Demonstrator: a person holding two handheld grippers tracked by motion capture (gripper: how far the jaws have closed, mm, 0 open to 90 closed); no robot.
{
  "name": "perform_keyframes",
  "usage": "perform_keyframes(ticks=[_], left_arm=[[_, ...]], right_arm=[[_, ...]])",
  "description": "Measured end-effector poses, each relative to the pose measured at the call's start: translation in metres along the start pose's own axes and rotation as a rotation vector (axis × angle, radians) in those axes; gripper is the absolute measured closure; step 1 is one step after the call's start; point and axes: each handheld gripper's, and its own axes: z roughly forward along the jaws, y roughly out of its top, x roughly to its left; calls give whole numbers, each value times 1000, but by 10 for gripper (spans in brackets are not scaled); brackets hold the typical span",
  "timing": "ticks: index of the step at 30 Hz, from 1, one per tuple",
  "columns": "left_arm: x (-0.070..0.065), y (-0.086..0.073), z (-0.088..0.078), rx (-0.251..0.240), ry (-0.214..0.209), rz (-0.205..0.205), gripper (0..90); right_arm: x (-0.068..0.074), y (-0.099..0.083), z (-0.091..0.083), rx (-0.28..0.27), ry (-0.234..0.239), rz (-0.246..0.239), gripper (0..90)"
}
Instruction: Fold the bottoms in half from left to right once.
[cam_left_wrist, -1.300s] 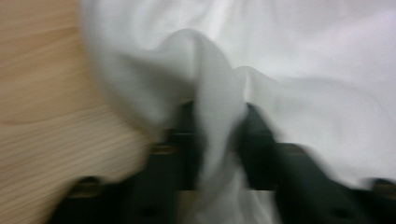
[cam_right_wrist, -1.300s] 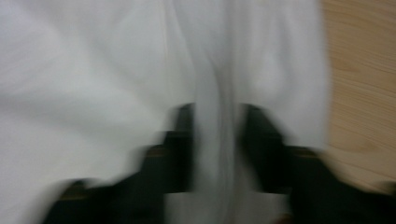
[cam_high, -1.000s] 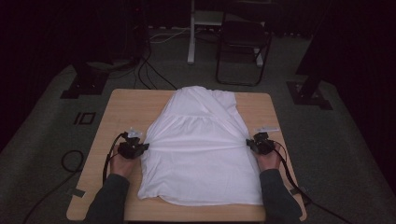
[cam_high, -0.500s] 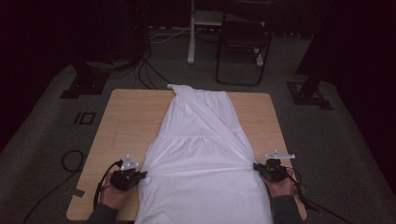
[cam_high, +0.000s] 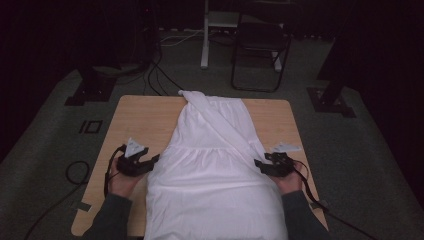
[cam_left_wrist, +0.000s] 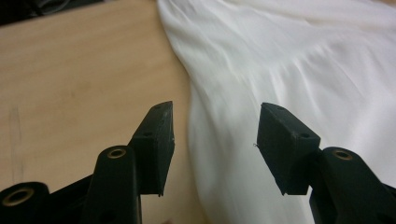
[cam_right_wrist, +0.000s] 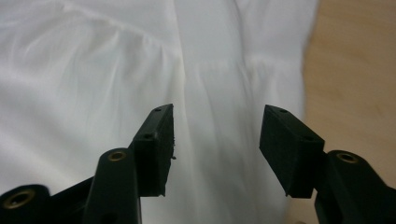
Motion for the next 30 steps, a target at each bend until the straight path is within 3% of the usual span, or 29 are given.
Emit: perform_keyframes(ticks=[3, 6, 9, 11, 12, 13, 15, 16, 18, 20, 24, 27, 30], left_arm=[[-1, 14, 32, 24, 7, -13, 454], [-6, 21, 59, 68, -1, -30, 444], [-14, 21, 82, 115, -6, -5, 441], [-16, 17, 96, 169, 12, 24, 436], [-16, 17, 96, 169, 12, 24, 432], [-12, 13, 107, 189, 7, -16, 423], [-11, 11, 110, 184, 1, -33, 412], [-10, 11, 111, 176, -6, -41, 404], [-10, 12, 113, 170, -9, -37, 405], [-9, 12, 114, 173, -8, -34, 443], [-8, 9, 114, 177, -34, -26, 807], [-11, 4, 105, 181, -33, 1, 826], [-12, -8, 89, 178, -51, -14, 829]], right_arm=[[2, 19, 32, 41, -32, -19, 388], [3, 27, 59, 70, -21, -15, 325], [5, 26, 76, 119, -40, -50, 312], [1, 25, 76, 120, -132, -80, 385], [1, 25, 76, 120, -132, -80, 385], [-20, 26, 69, 82, -235, -30, 459], [-26, 26, 68, 82, -256, -12, 493], [-34, 25, 67, 85, -254, 29, 541], [-46, 22, 73, 119, -182, 68, 711], [-46, 21, 74, 122, -179, 74, 742], [-45, 16, 78, 111, -151, 103, 835], [-41, 7, 69, 111, -146, 89, 864], [-38, -2, 60, 105, -130, 90, 872]])
